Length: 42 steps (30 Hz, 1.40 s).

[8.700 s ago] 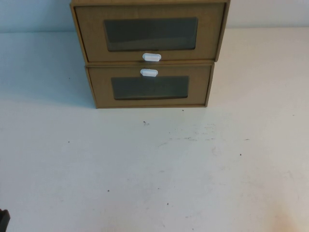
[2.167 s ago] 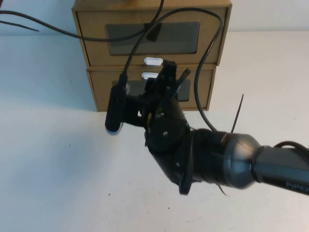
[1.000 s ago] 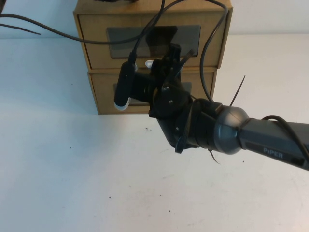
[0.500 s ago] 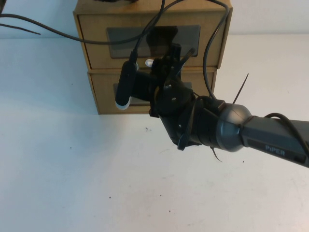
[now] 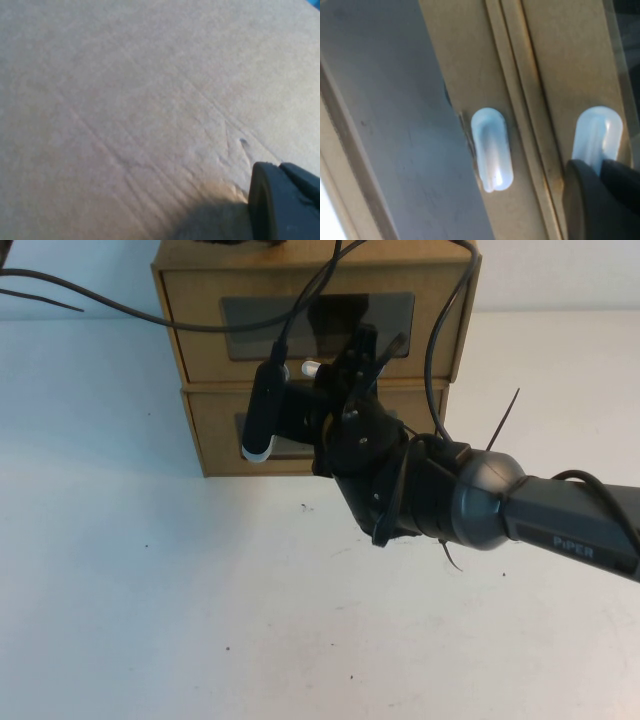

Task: Open the shoe box
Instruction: 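Pull the top drawer of the cardboard box fully open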

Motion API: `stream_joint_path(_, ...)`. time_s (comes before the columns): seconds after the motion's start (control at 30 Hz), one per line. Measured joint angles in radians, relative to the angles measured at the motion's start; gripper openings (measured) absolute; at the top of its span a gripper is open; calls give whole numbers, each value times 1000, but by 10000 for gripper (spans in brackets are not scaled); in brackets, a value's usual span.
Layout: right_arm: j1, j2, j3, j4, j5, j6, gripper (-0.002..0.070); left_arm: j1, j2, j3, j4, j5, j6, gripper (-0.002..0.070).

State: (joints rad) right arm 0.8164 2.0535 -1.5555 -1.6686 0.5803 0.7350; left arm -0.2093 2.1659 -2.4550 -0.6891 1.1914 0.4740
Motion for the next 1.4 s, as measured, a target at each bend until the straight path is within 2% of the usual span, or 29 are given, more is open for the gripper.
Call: stream_joint_path(1.4,4,-4,9,10,-8,0,12,0,0,0,2,0,-93,-4)
